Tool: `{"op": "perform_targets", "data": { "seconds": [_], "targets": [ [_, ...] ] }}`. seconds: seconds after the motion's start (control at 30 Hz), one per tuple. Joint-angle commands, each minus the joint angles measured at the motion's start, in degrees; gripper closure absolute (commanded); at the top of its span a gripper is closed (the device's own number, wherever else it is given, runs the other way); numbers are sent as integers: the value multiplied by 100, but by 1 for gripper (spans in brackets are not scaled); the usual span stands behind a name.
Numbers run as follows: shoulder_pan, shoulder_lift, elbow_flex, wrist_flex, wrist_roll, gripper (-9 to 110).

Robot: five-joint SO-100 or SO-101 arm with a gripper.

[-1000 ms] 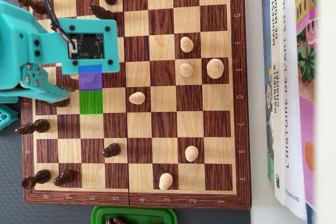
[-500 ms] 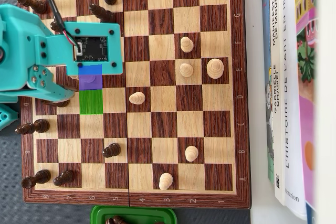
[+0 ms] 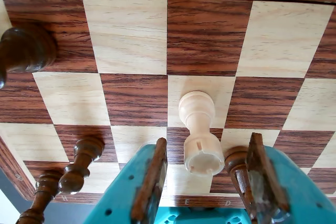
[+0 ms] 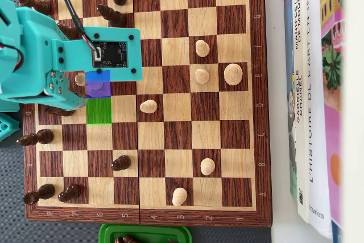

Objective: Play chess

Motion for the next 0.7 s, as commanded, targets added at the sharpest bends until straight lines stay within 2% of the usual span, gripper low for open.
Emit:
{"op": "perform_targets", "data": {
  "seconds": [0.0,0.67],
  "targets": [
    [114,26,-18,-53,35,80],
    [149,18,167,-334,35,81]
  ]
}}
